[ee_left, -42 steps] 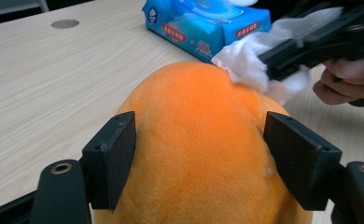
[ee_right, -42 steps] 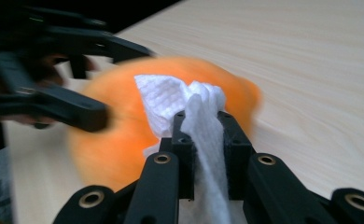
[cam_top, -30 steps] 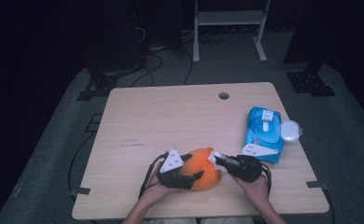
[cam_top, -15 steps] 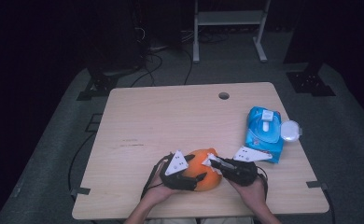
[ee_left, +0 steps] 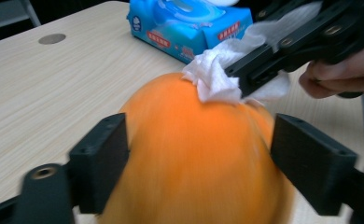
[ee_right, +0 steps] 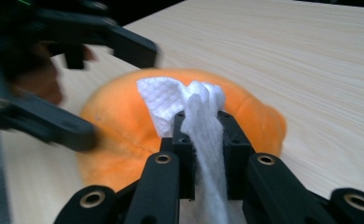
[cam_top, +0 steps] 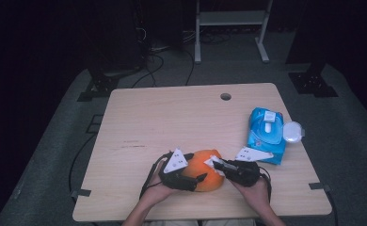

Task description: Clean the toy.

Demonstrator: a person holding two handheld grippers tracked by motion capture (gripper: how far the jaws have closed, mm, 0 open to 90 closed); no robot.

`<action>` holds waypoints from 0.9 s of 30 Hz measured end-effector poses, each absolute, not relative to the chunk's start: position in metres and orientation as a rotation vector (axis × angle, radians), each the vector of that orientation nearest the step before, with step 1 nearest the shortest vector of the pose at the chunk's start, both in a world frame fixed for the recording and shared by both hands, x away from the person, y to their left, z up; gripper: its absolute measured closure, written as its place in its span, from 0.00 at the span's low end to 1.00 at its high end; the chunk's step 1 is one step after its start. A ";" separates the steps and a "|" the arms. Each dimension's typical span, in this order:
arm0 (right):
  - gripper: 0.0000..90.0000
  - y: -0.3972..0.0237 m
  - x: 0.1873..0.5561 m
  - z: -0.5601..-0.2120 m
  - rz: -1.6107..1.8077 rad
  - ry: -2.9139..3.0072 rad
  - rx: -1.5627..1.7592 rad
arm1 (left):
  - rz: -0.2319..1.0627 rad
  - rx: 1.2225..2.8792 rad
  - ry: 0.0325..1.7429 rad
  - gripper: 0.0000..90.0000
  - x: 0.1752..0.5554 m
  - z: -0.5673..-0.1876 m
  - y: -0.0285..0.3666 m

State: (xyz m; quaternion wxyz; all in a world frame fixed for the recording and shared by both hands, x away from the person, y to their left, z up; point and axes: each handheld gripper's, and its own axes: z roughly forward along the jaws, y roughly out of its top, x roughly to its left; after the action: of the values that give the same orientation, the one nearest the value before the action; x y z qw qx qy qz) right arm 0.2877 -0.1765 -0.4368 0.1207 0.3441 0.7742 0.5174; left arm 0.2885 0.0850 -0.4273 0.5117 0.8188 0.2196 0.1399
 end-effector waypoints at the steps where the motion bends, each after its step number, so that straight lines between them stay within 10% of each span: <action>1: 0.88 -0.179 0.289 -0.437 1.511 2.258 1.024 | 0.324 1.970 0.546 0.17 0.289 -0.428 0.087; 12: 0.88 -0.164 0.277 -0.423 1.509 2.317 0.882 | 0.388 2.055 0.537 0.28 0.285 -0.433 0.075; 19: 0.88 -0.184 0.290 -0.434 1.536 2.297 0.998 | 0.235 1.953 0.772 0.06 0.303 -0.438 0.087; 27: 0.87 -0.171 0.278 -0.423 1.584 2.290 0.845 | 0.297 2.007 0.631 0.34 0.293 -0.434 0.080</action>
State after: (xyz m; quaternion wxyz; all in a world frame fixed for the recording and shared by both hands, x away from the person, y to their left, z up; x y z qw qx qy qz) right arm 0.2776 -0.1706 -0.4232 0.1158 0.2883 0.7818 0.5407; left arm 0.2934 0.0804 -0.4342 0.4870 0.8250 0.2595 0.1222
